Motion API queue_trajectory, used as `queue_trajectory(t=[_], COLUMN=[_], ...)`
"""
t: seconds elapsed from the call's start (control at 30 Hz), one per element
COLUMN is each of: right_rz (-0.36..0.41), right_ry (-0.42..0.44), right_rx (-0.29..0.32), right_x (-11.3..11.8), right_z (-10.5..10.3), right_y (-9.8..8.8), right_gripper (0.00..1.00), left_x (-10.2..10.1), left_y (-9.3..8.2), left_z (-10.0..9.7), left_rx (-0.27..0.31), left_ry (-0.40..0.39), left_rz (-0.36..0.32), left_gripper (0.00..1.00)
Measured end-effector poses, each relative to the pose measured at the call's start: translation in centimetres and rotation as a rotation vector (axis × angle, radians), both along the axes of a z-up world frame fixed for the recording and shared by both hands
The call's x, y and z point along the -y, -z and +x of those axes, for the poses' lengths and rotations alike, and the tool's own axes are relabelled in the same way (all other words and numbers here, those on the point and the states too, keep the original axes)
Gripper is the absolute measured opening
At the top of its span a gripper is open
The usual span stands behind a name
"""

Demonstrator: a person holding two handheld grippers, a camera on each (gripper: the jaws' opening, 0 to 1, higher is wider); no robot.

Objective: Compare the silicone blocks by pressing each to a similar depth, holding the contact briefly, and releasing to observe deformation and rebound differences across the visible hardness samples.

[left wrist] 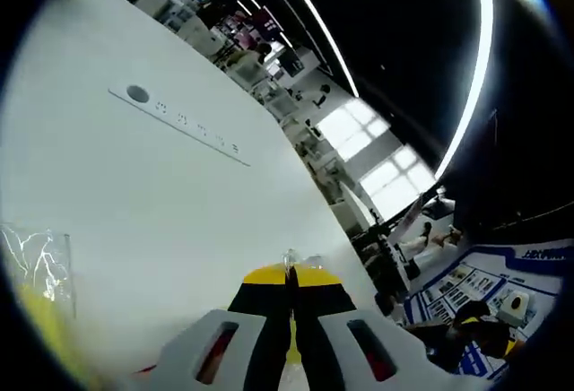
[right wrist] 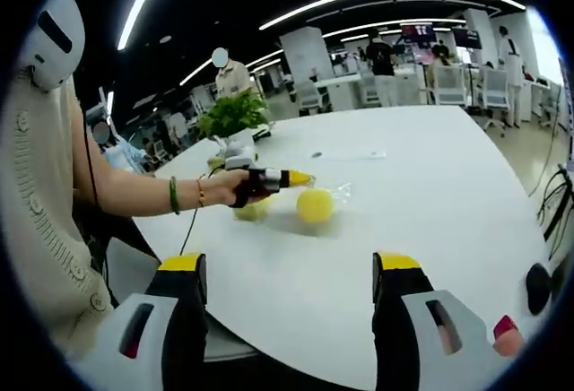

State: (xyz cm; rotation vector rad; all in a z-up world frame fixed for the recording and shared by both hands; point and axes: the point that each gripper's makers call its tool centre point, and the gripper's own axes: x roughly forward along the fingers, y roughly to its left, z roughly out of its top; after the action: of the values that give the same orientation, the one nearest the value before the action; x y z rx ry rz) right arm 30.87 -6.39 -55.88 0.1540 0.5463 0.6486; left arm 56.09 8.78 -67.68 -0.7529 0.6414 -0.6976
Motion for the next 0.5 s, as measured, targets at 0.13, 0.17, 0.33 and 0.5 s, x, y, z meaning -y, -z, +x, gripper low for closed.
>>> queue_trajectory(t=[0.13, 0.17, 0.33, 0.5], right_rz=[-0.004, -0.004, 0.000, -0.002], right_ry=[0.002, 0.003, 0.017, 0.028], right_rx=[-0.013, -0.016, -0.015, -0.011], right_x=[0.0, 0.0, 0.1, 0.3], right_z=[0.0, 0.0, -0.2, -0.3], right_y=[0.5, 0.5, 0.3, 0.1], right_gripper=[0.69, 0.69, 0.69, 0.68], left_x=[-0.1, -0.1, -0.5, -1.0], left_y=[1.3, 1.6, 3.4, 4.8], left_z=[1.0, 1.3, 2.0, 2.2], left_rx=[-0.018, -0.016, 0.002, 0.022], left_ry=[-0.016, -0.019, 0.005, 0.017], left_rz=[0.020, 0.041, 0.186, 0.294], left_gripper=[0.00, 0.00, 0.00, 0.00])
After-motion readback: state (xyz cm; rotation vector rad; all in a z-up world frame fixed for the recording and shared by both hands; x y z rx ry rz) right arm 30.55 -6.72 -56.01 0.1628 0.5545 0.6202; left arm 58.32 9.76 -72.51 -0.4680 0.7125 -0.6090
